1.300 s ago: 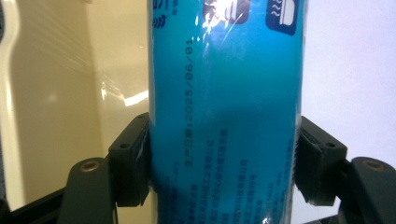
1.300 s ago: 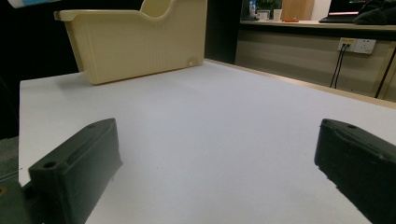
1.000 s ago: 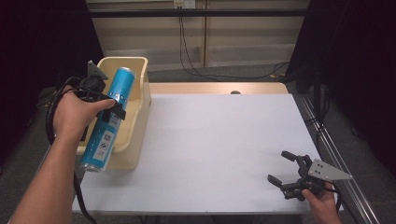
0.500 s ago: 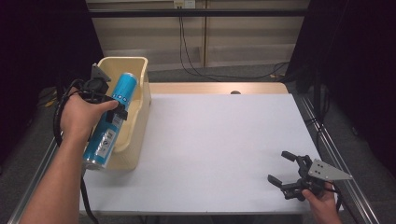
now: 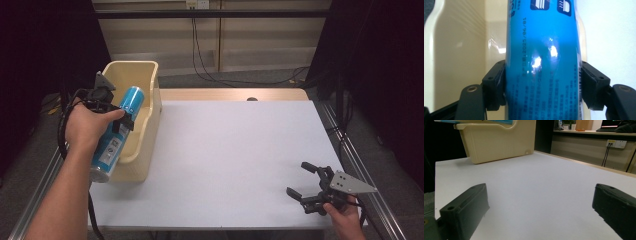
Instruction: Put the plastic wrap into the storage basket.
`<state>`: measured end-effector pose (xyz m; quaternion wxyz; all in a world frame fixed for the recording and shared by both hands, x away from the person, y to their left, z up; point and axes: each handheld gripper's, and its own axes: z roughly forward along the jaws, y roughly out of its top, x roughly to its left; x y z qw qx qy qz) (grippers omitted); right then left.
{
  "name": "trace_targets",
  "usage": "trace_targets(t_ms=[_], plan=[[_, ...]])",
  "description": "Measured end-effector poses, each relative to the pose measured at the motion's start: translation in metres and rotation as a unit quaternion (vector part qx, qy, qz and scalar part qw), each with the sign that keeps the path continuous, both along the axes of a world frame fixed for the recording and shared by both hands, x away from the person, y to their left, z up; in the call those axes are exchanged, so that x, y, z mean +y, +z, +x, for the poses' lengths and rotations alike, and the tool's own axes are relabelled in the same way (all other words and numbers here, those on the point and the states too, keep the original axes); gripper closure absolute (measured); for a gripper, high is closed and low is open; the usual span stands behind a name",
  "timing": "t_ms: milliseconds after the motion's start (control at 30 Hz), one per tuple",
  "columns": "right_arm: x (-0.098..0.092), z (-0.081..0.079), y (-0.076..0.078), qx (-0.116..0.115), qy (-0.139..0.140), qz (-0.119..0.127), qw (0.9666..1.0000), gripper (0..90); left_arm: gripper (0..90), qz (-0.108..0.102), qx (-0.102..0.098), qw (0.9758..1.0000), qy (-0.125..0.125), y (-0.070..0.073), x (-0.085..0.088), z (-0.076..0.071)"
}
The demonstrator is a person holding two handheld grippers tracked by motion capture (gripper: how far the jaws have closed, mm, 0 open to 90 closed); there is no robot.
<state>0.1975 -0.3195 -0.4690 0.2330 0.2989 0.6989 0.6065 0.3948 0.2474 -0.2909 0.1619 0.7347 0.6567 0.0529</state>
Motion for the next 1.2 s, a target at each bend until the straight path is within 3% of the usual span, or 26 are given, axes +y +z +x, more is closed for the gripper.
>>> trace_targets(t_ms=[100,333,400,433,500,600,667,1100,1200], plan=[[0.0,0.0,0.0,0.0,0.0,0.0,1.0,0.1,31.8,0.002,0.013,0.9999,0.004,-0.003,0.001,0.001],[0.0,0.0,0.0,-0.001,0.0,-0.001,1.0,0.1,31.4,0.006,0.006,0.9999,0.005,0.001,0.001,0.0],[0.001,0.0,0.0,0.0,0.0,0.0,1.0,0.1,33.1,-0.012,-0.023,0.9996,0.013,0.014,0.002,-0.002],[0.0,0.0,0.0,-0.001,0.0,0.0,1.0,0.0,40.8,-0.021,-0.041,0.9989,0.013,0.024,0.002,-0.004],[0.0,0.0,0.0,-0.001,0.0,-0.001,1.0,0.1,38.1,-0.038,-0.043,0.9984,-0.002,0.038,-0.001,-0.006],[0.002,0.0,0.0,-0.001,0.003,-0.002,1.0,0.1,34.1,-0.035,-0.048,0.9981,-0.015,0.046,-0.008,-0.01],[0.002,0.0,0.001,-0.002,0.003,-0.002,1.0,0.1,32.1,-0.053,-0.051,0.9971,-0.019,0.046,-0.014,-0.012],[0.002,0.001,0.001,-0.002,0.003,-0.003,1.0,0.1,29.1,-0.063,-0.046,0.995,-0.062,0.048,-0.048,-0.012],[0.002,0.0,0.001,-0.002,0.004,-0.003,1.0,0.0,28.4,-0.065,-0.033,0.9942,-0.08,0.043,-0.062,-0.013]])
